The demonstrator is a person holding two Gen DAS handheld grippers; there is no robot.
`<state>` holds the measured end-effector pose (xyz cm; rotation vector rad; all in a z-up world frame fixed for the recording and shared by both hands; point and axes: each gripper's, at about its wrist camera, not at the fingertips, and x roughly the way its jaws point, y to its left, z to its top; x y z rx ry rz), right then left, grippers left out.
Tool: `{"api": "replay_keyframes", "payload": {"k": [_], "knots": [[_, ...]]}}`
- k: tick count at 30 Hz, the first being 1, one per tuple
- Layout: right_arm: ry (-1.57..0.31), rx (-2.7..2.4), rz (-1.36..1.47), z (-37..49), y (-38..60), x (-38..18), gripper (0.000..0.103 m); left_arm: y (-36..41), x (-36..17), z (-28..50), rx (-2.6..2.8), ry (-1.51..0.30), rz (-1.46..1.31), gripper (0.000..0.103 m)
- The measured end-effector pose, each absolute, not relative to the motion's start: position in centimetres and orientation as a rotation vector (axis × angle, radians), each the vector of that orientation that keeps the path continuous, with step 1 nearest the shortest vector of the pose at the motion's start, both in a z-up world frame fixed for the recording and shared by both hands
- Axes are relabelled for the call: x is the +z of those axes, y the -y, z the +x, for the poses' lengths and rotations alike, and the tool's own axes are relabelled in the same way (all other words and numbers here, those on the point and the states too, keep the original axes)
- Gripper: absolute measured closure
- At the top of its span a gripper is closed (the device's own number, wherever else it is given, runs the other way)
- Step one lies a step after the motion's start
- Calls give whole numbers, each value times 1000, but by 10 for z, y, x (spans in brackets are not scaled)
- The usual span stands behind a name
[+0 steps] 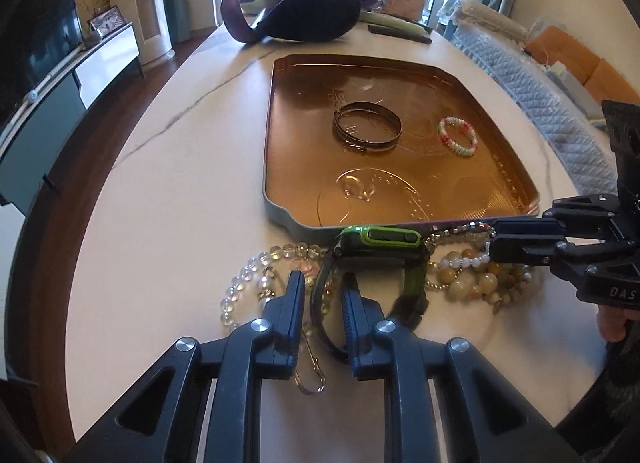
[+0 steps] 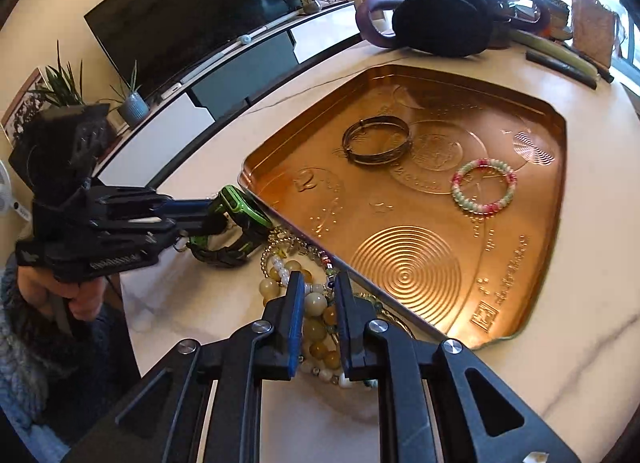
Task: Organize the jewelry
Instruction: 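Grasp the green-strap watch with left tool while right tool grasps the silver chain bracelet, then lift the watch and chain bracelet into the copper tray and open both tools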
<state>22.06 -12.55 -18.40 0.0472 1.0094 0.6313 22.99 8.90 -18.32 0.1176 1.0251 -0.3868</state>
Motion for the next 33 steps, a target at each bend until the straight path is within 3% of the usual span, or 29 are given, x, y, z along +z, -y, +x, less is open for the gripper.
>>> {"api": "replay_keyframes", "payload": {"k": [3,5,7,14,22,33], "knots": [[-1013,645,76,224,125,-190,89,-87,-183,235,-384,-1018,111,91],[-1007,654,76,223,123,-192,96,-87,-182,236,-394,-1022,113,97],[-983,639,75,219,123,-190,100,-86,-175,232,-387,-1004,99,97],[-921,651,107,209,131,-168,100,-77,-148,217,-438,-919,122,97],[-807,730,184,196,138,-132,100,-91,-131,218,-486,-924,-35,97],[-729,637,94,187,134,-118,99,-74,-113,208,-483,-853,4,97]]}}
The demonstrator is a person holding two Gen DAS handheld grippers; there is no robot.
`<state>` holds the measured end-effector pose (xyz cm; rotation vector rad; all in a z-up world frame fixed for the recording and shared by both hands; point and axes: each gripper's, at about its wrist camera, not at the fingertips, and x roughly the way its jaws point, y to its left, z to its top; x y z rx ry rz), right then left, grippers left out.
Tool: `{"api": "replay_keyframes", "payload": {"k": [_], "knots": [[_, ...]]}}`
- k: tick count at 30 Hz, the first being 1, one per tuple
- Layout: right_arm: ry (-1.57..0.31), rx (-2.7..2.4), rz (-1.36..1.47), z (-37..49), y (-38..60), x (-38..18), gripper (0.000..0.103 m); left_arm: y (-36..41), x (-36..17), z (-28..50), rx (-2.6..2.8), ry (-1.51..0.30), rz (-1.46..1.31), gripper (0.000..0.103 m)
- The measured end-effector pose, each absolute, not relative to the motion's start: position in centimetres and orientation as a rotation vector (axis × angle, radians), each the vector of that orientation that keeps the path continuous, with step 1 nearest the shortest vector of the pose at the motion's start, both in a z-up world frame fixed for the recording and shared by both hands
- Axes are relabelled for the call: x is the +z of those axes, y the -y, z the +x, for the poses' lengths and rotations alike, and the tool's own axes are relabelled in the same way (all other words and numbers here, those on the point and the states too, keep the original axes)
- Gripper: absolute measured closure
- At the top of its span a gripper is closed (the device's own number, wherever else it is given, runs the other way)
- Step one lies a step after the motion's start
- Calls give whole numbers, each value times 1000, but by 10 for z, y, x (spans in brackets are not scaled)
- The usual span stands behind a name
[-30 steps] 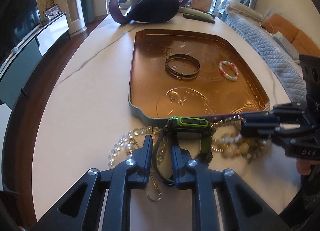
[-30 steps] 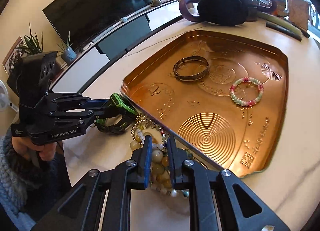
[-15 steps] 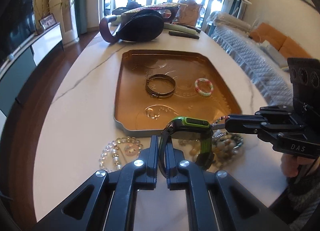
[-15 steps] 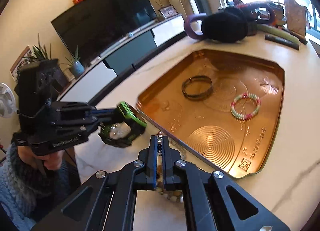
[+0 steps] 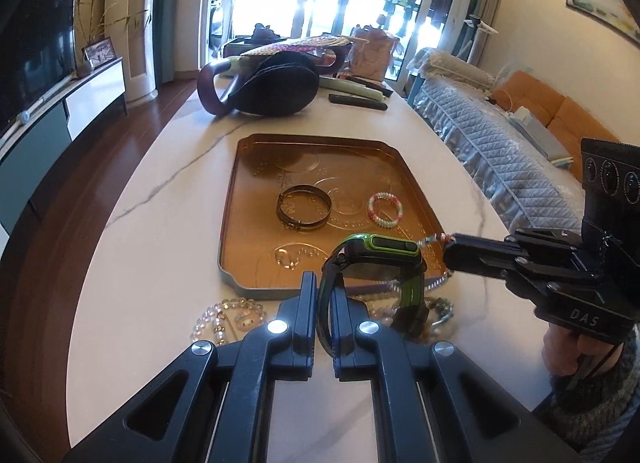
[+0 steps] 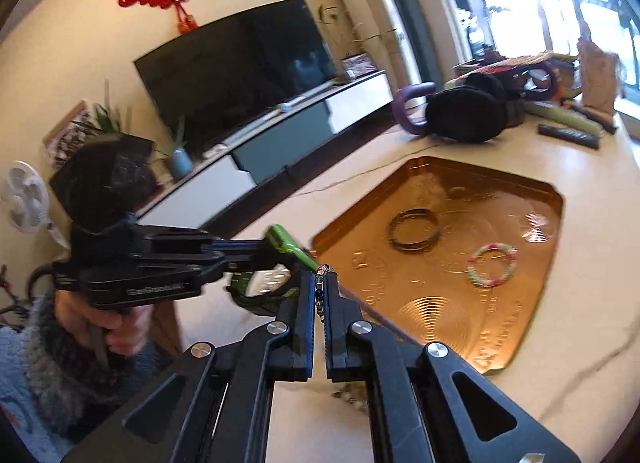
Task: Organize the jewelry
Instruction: 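Lift the watch and chain bracelet into the copper tray and open both tools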
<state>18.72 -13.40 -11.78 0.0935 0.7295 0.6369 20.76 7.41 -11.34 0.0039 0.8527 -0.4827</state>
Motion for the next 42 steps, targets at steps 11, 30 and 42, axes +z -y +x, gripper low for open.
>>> {"api": "replay_keyframes", "payload": {"k": [11,30,42], "knots": [[-668,531,54,180,139,-107,99,-57,-91,202,-389,-723,79,97],[-566,367,12,186,163,-85,99,-74,-70,219,-340,-627,-50,96],[-507,376,29,240,180,-70,99,-63,-63,290,-397,-656,-98,96]]}}
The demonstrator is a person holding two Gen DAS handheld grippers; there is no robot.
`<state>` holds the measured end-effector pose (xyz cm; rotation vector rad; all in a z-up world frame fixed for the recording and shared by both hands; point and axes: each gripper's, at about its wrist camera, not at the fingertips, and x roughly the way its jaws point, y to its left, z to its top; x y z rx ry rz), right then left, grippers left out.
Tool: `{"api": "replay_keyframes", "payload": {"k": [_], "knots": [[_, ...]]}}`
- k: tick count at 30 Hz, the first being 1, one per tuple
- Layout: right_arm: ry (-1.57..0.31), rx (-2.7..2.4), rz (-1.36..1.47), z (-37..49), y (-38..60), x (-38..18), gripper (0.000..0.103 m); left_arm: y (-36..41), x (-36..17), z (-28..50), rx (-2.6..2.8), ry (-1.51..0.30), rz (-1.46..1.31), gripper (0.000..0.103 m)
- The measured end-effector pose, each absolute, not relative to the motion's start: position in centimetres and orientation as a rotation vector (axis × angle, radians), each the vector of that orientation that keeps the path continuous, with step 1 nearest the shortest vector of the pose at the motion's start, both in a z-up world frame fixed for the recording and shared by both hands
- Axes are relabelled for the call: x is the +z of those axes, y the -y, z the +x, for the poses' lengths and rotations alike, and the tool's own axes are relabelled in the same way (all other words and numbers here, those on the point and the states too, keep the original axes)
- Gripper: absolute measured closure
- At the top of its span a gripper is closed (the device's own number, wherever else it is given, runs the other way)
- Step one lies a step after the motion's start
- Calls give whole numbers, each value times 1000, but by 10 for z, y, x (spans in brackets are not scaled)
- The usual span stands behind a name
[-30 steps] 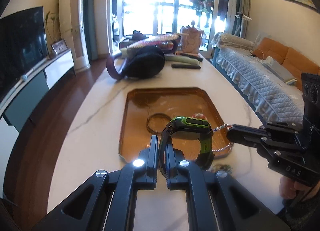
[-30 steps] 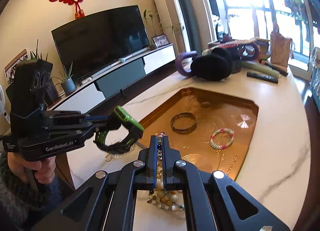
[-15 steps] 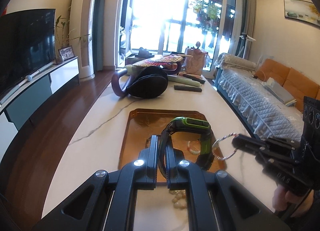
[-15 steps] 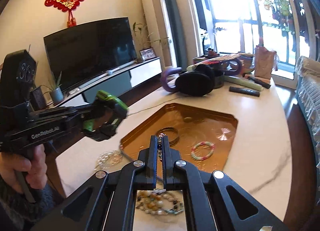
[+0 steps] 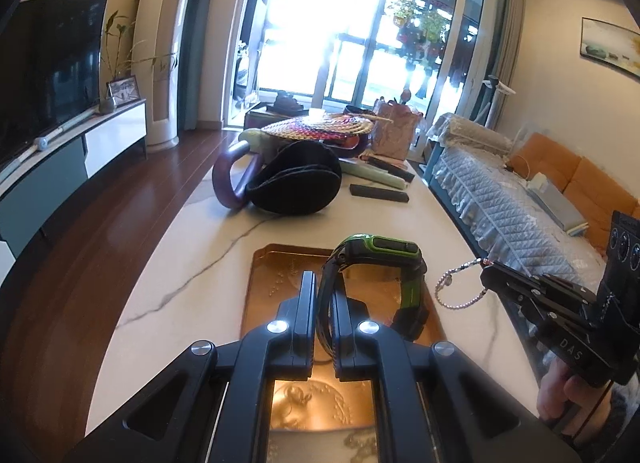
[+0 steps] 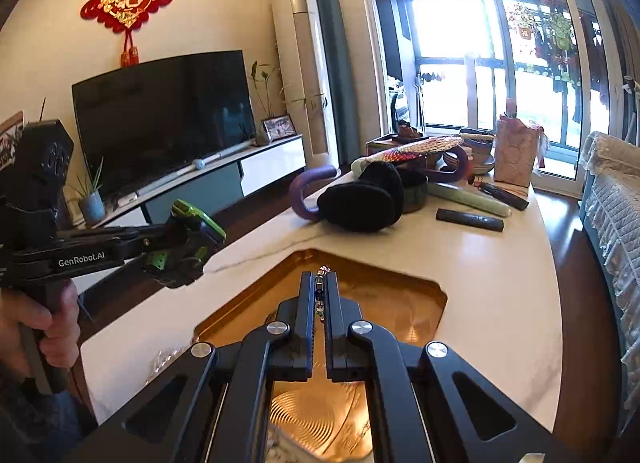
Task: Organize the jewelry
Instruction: 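Lift the watch and chain bracelet into the copper tray and open both tools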
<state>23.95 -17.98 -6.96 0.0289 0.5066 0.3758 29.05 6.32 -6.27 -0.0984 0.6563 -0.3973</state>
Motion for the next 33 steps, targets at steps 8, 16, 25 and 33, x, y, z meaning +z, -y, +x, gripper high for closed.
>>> {"api": "replay_keyframes", "payload": {"k": [8,16,25,33], "knots": [[-545,386,12,283,185,-101,99,-55,-124,365,-389,-800,-101,96],[-652,351,31,304,198,-140,99,-61,-174,398,-325,-972,-181,96],[-714,332,43,310,205,-163,99,-53,-177,413,-253,-970,-168,96],[-741,327,31,309,205,-168,99,-42,-191,415,-227,-1017,-74,96]]}}
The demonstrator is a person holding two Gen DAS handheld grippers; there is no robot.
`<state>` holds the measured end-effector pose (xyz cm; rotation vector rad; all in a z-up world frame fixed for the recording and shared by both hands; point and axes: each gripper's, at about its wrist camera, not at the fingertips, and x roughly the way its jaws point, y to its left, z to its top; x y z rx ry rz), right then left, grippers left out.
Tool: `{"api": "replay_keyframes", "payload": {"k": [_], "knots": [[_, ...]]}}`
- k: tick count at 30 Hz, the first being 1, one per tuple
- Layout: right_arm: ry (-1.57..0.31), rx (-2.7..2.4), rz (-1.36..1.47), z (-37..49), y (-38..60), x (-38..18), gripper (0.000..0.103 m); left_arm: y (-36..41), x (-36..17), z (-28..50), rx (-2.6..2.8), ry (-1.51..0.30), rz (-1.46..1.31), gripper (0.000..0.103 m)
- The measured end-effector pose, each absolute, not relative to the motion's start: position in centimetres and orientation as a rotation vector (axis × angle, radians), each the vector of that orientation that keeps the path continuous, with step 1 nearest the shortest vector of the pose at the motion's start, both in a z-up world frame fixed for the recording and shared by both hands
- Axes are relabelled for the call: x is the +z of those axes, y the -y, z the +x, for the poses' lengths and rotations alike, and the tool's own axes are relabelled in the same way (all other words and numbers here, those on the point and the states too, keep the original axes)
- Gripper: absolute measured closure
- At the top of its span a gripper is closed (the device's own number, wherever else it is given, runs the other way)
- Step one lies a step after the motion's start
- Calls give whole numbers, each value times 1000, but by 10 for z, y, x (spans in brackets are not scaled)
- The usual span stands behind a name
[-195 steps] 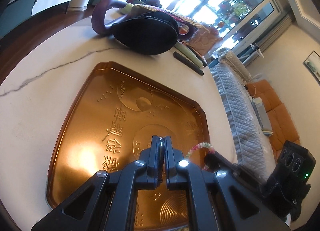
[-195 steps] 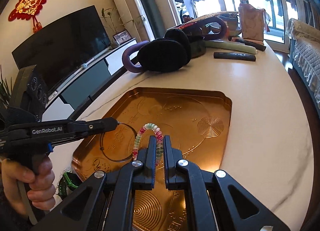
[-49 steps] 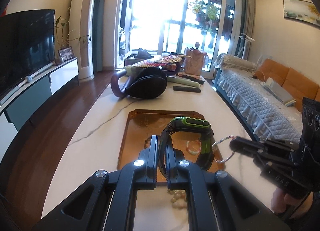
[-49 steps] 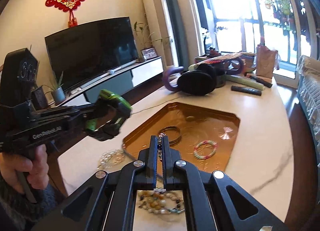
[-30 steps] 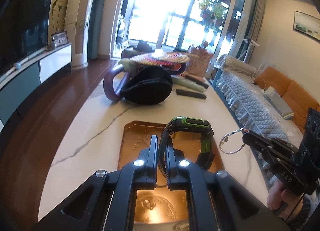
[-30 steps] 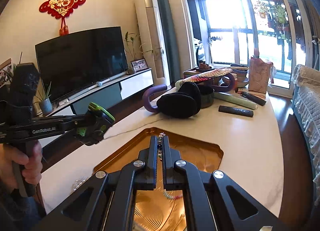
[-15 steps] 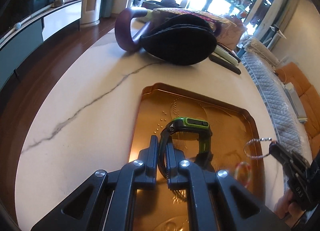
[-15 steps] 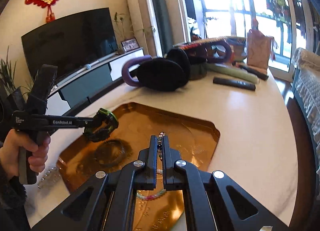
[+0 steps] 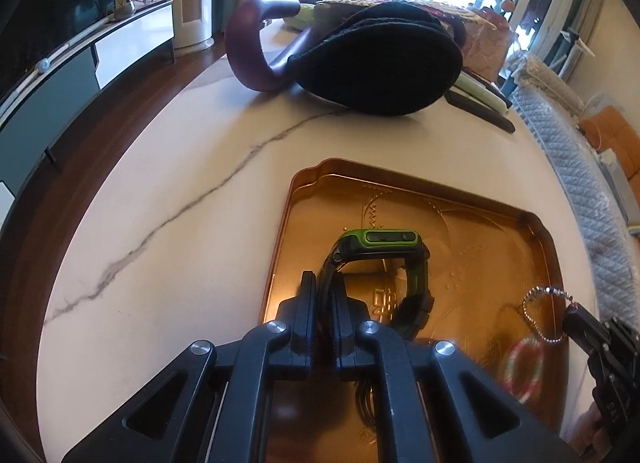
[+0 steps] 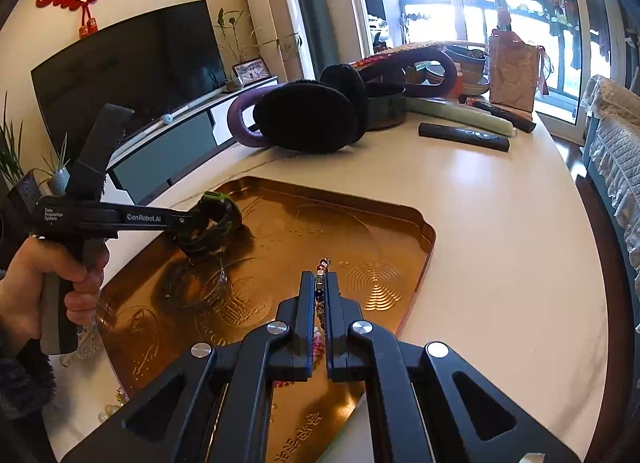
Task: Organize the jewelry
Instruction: 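Lift the watch and chain bracelet into the copper tray and open both tools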
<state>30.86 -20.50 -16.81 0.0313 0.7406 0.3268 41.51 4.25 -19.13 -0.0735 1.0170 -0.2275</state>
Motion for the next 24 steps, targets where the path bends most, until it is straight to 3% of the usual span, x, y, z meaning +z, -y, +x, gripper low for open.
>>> {"api": "replay_keyframes", "payload": {"k": [19,22,23,24], "knots": [[-853,306,58,318,206,-183,99,-27,-188,382,-286,-1036,48,96],[-849,289,67,315,207,-183,78,-30,-180,373,-281,-1002,61,87],[-846,292,77,314,207,-183,59,-30,-176,368,-272,-986,81,76],[-840,305,89,313,208,-182,51,-29,-172,364,-267,-961,96,58]]}}
